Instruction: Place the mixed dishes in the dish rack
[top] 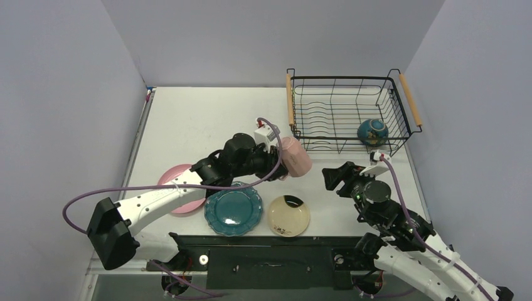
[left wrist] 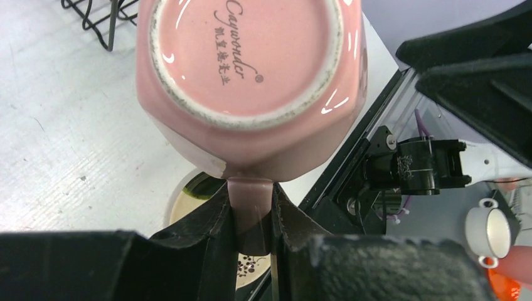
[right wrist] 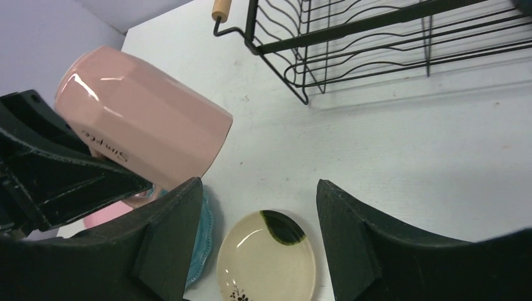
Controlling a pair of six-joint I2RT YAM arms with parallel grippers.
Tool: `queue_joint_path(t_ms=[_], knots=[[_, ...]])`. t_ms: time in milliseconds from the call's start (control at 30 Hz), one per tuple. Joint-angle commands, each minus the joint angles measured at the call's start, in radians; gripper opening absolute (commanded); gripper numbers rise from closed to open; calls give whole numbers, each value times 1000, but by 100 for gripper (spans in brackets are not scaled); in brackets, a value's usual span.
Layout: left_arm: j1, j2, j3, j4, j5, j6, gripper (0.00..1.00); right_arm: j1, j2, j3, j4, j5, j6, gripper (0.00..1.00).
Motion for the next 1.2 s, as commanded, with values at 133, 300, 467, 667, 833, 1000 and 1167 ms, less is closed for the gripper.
queue_joint_path(t_ms=[133, 300, 467, 667, 833, 1000, 1167], knots=[[-56, 26, 219, -5, -116, 194, 0, -1, -18, 169, -272, 242, 76, 62], [-75, 87, 311, -51, -87, 266, 0, -1, -16, 217, -322, 238, 47, 63], [-77, 131, 393, -173, -15, 387, 0, -1, 32, 298, -326, 148, -33, 64], [-106, 148, 364, -136, -41, 372, 0, -1, 53, 301, -357, 189, 17, 63], [-136, 178, 383, -125, -34, 355, 0, -1, 54, 294, -360, 158, 28, 63], [-134, 196, 411, -159, 54, 209, 0, -1, 43, 281, -360, 155, 40, 63], [-69, 117, 266, 147, 246, -105, 0, -2, 53, 271, -338, 106, 55, 63]])
